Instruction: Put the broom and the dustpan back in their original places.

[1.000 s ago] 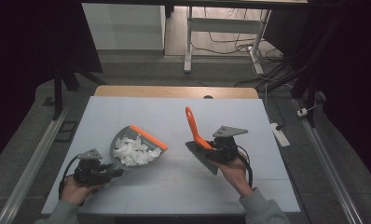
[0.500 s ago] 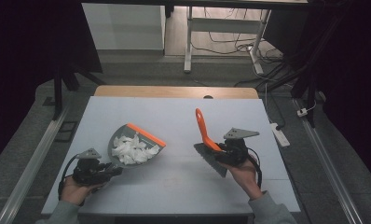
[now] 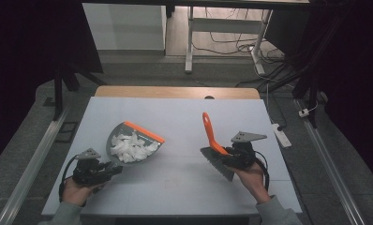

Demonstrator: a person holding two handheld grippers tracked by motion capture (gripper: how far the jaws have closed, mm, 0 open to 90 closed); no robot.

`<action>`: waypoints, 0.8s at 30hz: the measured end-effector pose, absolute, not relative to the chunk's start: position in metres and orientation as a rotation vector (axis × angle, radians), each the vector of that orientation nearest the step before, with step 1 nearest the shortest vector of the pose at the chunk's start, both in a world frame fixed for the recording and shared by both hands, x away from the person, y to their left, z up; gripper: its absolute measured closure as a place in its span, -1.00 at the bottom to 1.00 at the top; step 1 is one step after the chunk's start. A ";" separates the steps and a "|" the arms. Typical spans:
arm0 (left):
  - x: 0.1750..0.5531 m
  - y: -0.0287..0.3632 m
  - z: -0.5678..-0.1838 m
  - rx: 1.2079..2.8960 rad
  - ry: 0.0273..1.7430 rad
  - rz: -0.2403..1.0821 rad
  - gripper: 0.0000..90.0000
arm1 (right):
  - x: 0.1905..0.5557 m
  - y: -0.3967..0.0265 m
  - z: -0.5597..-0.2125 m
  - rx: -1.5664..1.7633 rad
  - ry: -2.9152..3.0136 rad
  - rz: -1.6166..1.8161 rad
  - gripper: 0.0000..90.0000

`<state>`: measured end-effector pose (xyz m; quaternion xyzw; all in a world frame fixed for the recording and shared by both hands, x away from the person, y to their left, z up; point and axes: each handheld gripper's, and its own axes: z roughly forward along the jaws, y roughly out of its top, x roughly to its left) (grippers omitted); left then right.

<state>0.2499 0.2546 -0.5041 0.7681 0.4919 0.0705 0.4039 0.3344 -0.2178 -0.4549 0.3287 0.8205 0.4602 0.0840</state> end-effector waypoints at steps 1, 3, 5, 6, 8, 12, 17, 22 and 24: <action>0.250 0.255 -0.504 1.934 1.249 0.183 0.36 | 0.334 -0.219 -0.455 0.984 2.449 1.372 0.57; 0.250 0.256 -0.504 1.922 1.261 0.191 0.36 | 0.335 -0.220 -0.456 0.989 2.451 1.367 0.57; 0.250 0.257 -0.504 1.910 1.277 0.203 0.36 | 0.335 -0.222 -0.457 0.991 2.454 1.367 0.57; 0.250 0.258 -0.504 1.904 1.285 0.209 0.36 | 0.335 -0.222 -0.457 0.993 2.456 1.366 0.57; 0.249 0.258 -0.504 1.889 1.305 0.218 0.36 | 0.335 -0.223 -0.457 0.996 2.460 1.366 0.57; 0.250 0.257 -0.505 1.864 1.351 0.237 0.36 | 0.335 -0.225 -0.456 1.010 2.473 1.375 0.57; 0.251 0.255 -0.508 1.847 1.403 0.252 0.36 | 0.335 -0.228 -0.456 1.050 2.484 1.398 0.57; 0.252 0.253 -0.511 1.815 1.460 0.269 0.36 | 0.334 -0.231 -0.459 1.097 2.515 1.399 0.57; 0.253 0.251 -0.512 1.809 1.478 0.273 0.36 | 0.334 -0.232 -0.461 1.114 2.528 1.393 0.57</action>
